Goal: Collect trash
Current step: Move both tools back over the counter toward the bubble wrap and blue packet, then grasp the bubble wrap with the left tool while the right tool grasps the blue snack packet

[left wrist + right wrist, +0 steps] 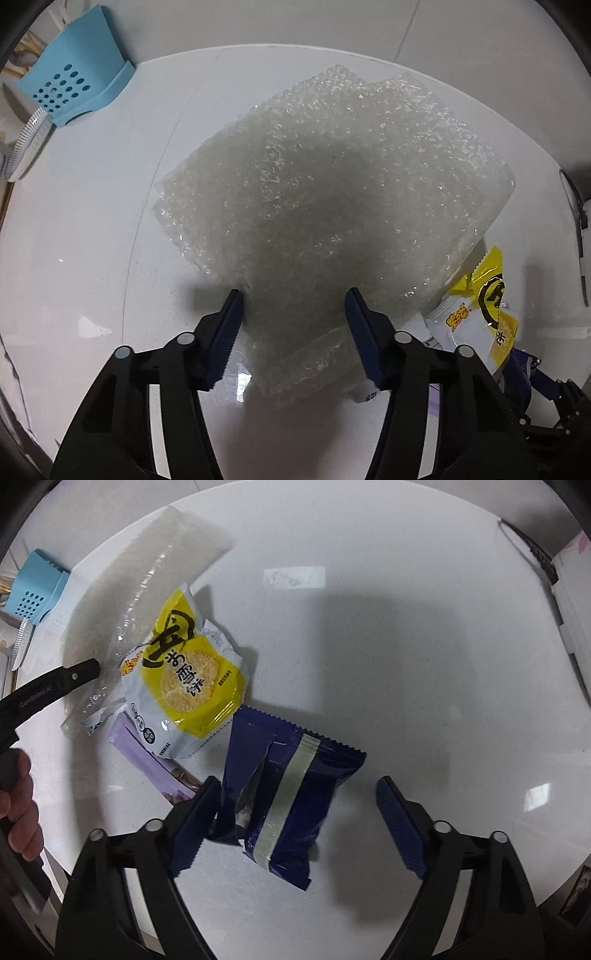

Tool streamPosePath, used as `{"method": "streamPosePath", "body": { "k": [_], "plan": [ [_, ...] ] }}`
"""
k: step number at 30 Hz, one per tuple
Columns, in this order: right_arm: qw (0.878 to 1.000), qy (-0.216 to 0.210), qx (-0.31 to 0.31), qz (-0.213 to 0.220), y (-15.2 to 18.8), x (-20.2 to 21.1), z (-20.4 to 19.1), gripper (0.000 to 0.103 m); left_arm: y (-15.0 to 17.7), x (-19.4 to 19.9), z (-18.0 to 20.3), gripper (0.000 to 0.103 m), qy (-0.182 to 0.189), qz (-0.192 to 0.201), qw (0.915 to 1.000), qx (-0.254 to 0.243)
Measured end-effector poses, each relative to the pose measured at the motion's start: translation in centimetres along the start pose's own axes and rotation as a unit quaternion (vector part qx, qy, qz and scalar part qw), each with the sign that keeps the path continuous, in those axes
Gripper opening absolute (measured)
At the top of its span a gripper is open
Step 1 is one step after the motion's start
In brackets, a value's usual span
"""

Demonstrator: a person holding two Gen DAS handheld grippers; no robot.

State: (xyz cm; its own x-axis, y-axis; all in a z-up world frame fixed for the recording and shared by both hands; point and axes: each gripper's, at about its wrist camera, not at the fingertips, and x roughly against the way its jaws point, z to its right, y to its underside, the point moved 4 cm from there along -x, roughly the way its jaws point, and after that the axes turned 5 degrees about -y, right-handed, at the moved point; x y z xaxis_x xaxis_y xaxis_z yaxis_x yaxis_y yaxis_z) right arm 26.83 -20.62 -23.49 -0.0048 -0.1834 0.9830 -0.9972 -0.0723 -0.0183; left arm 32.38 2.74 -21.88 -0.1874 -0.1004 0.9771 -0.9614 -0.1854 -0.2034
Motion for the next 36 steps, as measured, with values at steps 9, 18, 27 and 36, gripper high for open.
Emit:
{"method": "streamPosePath", "body": {
  "k": [9, 18, 27, 36],
  "plan": [
    [1.0, 0.018, 0.003, -0.003, -0.4, 0.4, -1.1, 0.031, 1.0, 0.2, -1.1, 0.011, 0.024, -0.017, 0.9983, 0.05],
    [1.0, 0.021, 0.016, 0.017, 0.4, 2.1, -1.3, 0.021, 3.9, 2.6, -1.7, 0.009, 0.025, 0.016, 0.9972, 0.068],
    [0.998, 0.02, 0.008, 0.052, 2.2, 4.9, -1.7, 0.02, 6.9, 5.9, -1.8, 0.009, 0.037, 0.043, 0.9953, 0.079],
    [0.995, 0.024, 0.014, 0.094, 4.3, 8.1, -2.5, 0.019, 9.9, 10.9, -1.8, 0.009, 0.044, 0.079, 0.9937, 0.066]
  ]
}}
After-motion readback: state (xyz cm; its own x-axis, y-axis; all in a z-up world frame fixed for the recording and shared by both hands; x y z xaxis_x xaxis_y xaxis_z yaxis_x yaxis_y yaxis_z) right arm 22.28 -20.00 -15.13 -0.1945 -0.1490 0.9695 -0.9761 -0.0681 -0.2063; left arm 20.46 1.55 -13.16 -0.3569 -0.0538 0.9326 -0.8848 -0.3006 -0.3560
